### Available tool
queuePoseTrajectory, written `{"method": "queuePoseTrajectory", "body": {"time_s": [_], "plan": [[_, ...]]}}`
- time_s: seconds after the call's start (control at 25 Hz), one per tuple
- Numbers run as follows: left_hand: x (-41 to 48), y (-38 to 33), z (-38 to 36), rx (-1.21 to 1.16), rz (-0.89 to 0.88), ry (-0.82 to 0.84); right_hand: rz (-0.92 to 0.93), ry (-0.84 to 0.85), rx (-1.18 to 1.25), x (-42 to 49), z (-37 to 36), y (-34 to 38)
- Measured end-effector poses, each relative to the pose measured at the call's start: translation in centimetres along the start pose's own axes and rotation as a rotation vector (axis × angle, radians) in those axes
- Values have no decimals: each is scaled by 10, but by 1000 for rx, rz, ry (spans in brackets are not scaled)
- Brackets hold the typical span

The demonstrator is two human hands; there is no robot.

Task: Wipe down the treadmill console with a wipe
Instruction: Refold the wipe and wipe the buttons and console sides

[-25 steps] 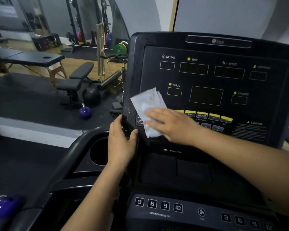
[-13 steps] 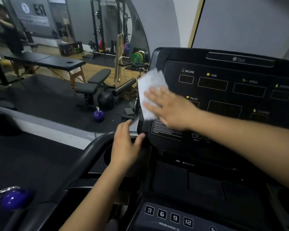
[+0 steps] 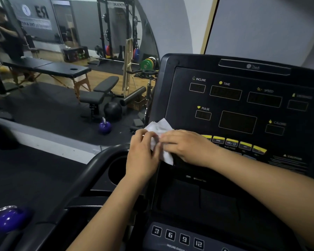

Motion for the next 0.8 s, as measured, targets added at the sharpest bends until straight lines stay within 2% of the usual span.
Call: {"method": "queuePoseTrajectory", "body": {"time_s": [0.08,0.16,0.2,0.28,0.36,0.48,0.56,0.64,0.72,0.8], "plan": [[0,-4,17,16,49,-82,-173,-109,294,6,23,-8],[-2,-9,40,-142,30,-179,-345,-262,616,6,46,-25],[-1,-12,46,-327,-10,-156,-398,-281,777,7,52,-33],[8,-19,46,-686,-28,44,-469,-256,1120,7,53,-42],[13,-27,40,-786,24,210,-539,-248,1449,5,44,-42],[13,-24,33,-818,210,176,-581,-205,1875,-3,25,-35],[10,-12,26,-915,348,109,-678,-134,1832,-12,11,-28],[8,-7,24,-969,424,74,-830,-163,1661,-21,-3,-24],[7,-6,27,-917,385,66,-839,-290,1591,-26,-3,-25],[8,-10,38,-739,277,79,-744,-374,1502,-28,10,-25]]}}
Point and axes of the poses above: each hand's wrist, its own x-axis towards the middle knuckle, its own z-axis out of the back of the hand, y = z × x, the point moved 6 cm from there along x, towards the middle knuckle, and after that the axes turned 10 degrees about y, right-handed, at the moved point
